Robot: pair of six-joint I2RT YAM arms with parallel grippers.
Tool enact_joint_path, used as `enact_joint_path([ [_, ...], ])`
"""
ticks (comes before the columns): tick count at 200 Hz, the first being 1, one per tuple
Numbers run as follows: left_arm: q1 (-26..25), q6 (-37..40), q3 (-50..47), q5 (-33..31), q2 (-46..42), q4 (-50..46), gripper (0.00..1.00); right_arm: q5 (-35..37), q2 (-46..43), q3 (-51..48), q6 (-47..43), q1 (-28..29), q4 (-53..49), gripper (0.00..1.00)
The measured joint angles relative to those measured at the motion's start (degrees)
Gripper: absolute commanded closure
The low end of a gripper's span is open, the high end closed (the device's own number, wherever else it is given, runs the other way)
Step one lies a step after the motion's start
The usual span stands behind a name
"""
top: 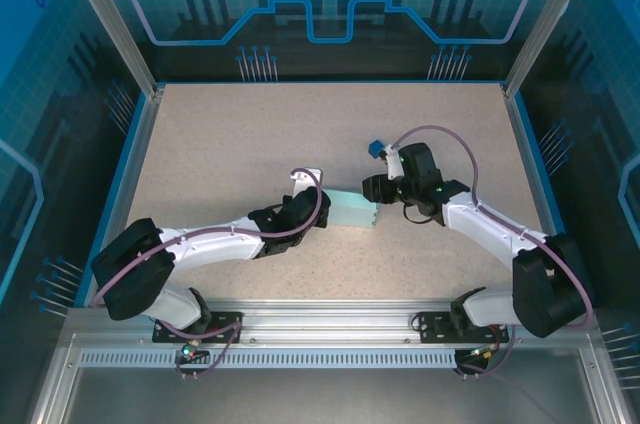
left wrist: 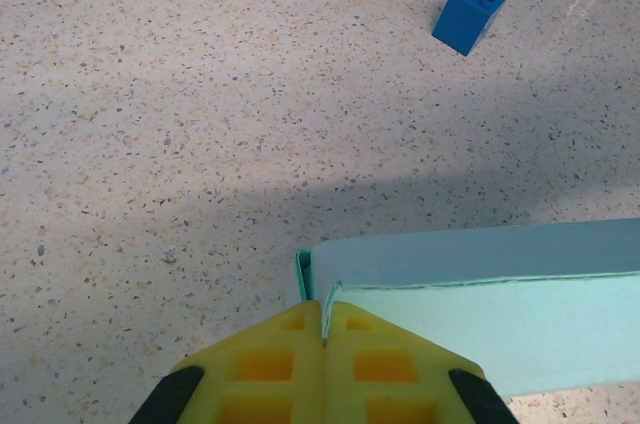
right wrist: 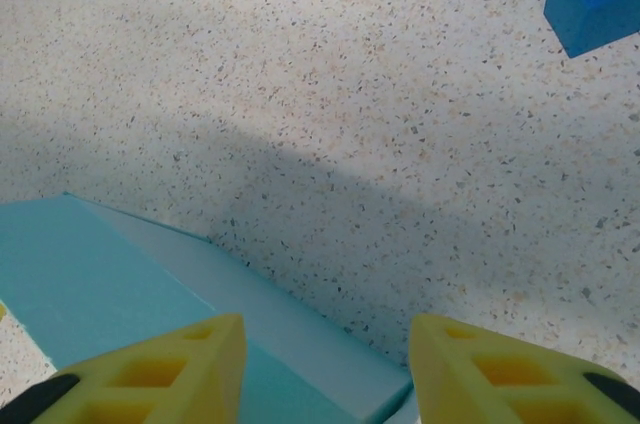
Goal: Fold the paper box
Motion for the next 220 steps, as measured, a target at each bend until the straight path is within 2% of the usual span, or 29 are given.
enact_joint_path([
  [25,0.0,0.1,-0.2,0.0,-0.2,-0.3,0.87,1.4,-0.9,-2.2,1.2,1.1,2.6,0.53],
  [43,0.0,0.2,-0.6,0.1,-0.8,-1.0,0.72,2.2,-0.9,-3.4,1.7,1.8,3.5,0.54],
  [61,0.0,0.5,-1.8,0.3,-2.5,-1.9,0.62,2.6,-1.1,-4.3,2.1,1.9,4.8,0.54],
  [135,-0.2,3.9,-3.7,6.3,-10.4,-7.8,0.4,5.3,-1.4,-5.0,2.4,3.0,6.0,0.55],
  [169,1.9,6.1,-3.7,14.2,-14.4,-10.5,0.33,6.0,-1.4,-5.0,2.4,3.3,6.1,0.55],
  [220,12.9,4.4,-0.7,29.1,-14.4,-11.5,0.31,6.7,-1.4,-5.0,2.4,3.7,6.1,0.55],
])
